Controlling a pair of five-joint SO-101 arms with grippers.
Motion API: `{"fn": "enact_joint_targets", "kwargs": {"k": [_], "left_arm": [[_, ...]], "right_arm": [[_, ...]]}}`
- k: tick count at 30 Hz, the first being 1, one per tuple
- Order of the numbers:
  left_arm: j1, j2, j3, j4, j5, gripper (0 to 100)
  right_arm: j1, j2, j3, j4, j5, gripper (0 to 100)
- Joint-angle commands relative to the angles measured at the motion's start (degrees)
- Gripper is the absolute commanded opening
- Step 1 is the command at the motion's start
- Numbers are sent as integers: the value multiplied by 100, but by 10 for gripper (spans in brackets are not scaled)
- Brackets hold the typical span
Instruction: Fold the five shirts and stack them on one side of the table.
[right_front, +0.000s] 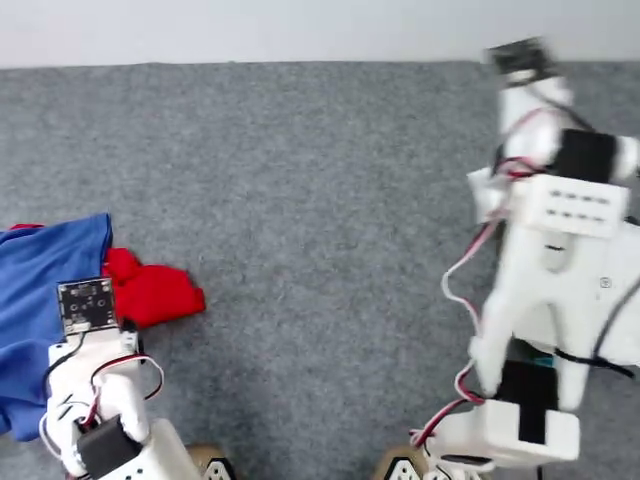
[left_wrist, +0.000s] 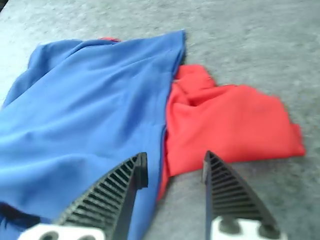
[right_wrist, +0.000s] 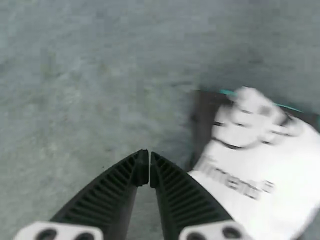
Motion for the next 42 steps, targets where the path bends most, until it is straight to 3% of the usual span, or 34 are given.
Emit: {"fn": "enact_joint_targets", "kwargs": {"k": [1,7,11,15,21,28,33,42], "left_arm": [[237,-44,-242,26,79,191],[343,-9,-321,9,70,191],[316,695,-673,-158,-53,191],[316,2400,-1868,-132,-26,191],[158,5503,-4004,1152,-79,191],[-519,7666,-5156,1530,-1600,205],[-1222,8185,-5174,1644,-2532,310],[-2356,9248,-5156,1459,-3886,319]], "right_arm": [[-453,-374,352,242,-255,9],[-532,-374,1055,242,-299,9],[-514,-374,1178,242,-290,9],[-549,-374,1178,242,-299,9],[-514,-374,1178,251,-290,9],[-505,-374,1187,251,-290,9],[-505,-374,1187,251,-281,9],[-505,-365,1187,251,-281,9]]}}
